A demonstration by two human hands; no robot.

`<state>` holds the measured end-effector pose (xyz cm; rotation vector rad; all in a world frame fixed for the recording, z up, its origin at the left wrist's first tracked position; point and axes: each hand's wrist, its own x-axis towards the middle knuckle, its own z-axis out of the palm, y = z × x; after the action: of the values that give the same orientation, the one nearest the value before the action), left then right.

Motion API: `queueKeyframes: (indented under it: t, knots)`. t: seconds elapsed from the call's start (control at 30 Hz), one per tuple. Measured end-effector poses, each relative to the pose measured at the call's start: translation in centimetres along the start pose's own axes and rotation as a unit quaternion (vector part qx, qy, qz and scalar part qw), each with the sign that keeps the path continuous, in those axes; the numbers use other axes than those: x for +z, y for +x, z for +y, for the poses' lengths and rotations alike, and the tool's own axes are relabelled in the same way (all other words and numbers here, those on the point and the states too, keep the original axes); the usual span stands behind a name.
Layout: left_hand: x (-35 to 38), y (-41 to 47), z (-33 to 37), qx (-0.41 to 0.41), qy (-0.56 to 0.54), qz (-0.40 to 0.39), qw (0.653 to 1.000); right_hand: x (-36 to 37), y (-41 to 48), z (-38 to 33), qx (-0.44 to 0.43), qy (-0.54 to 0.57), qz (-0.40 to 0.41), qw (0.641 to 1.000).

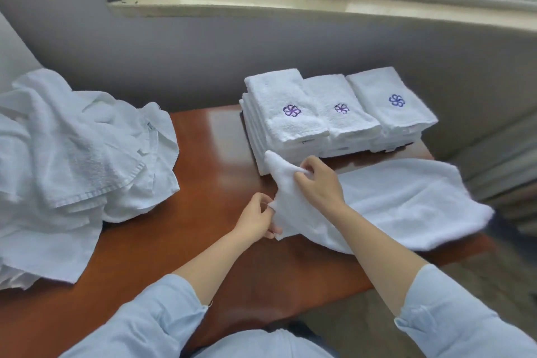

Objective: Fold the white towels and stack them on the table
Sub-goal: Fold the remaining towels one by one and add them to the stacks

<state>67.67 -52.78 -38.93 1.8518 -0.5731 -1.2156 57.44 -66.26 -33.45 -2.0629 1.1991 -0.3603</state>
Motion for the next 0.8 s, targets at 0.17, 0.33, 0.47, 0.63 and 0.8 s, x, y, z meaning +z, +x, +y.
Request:
queueKeyframes:
  t: [0.17, 0.33, 0.47, 0.63, 0.8]
  knots:
    - [0.6, -1.2, 5.4, 0.079, -0.106, 0.016, 0.991, -5.5, -1.5, -0.6, -0.015, 0.117, 0.116, 0.986]
    - [-1.6, -2.7, 10.0, 0.184, -0.029, 0.082, 0.979, -10.1, -4.4, -2.0, -0.056, 0.23, 0.182, 0.954]
    - [-5.0, -3.3, 11.1, 0.217, 0.063, 0.168, 0.96, -10.8, -7.6, -3.8, -0.055, 0.312, 0.127, 0.94]
    - [-8.9, -3.3, 9.4, 0.196, 0.067, 0.206, 0.956, -7.0, -11.2, -5.9, -0.048, 0.345, -0.063, 0.935]
    - [-12.2, -2.8, 4.3, 0.121, 0.134, 0.149, 0.972, 1.5, -13.0, -6.6, 0.013, 0.258, -0.252, 0.933]
